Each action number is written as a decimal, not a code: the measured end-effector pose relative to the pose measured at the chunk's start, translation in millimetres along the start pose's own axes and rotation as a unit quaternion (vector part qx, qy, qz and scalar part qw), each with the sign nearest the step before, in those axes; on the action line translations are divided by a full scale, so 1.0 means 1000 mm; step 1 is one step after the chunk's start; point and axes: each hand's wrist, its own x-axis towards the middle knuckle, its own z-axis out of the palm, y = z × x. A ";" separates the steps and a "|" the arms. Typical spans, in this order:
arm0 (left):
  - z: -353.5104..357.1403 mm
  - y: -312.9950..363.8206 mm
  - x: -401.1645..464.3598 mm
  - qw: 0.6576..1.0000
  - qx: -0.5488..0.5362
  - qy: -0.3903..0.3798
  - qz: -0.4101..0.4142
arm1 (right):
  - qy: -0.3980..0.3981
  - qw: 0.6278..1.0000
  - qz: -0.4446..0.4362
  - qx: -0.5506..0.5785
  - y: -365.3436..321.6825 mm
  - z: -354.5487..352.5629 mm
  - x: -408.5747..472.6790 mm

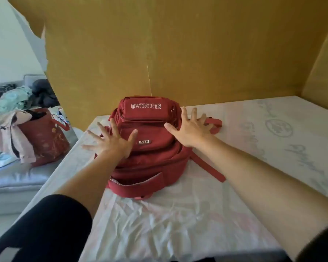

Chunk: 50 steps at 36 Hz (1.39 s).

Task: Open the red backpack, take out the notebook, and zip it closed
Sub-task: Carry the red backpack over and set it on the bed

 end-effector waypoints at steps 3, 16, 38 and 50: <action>0.002 0.000 -0.001 0.998 -0.032 -0.045 -0.025 | -0.020 1.000 0.019 0.013 -0.009 0.005 0.000; 0.018 0.001 0.000 0.996 -0.013 -0.047 -0.074 | -0.054 0.993 0.097 0.049 -0.025 0.037 0.008; 0.027 -0.001 0.007 0.992 -0.106 0.038 -0.064 | 0.009 0.985 0.096 0.143 -0.019 0.048 0.013; 0.024 0.001 0.011 0.984 -0.134 0.119 -0.010 | 0.055 0.984 0.046 0.165 -0.025 0.051 0.014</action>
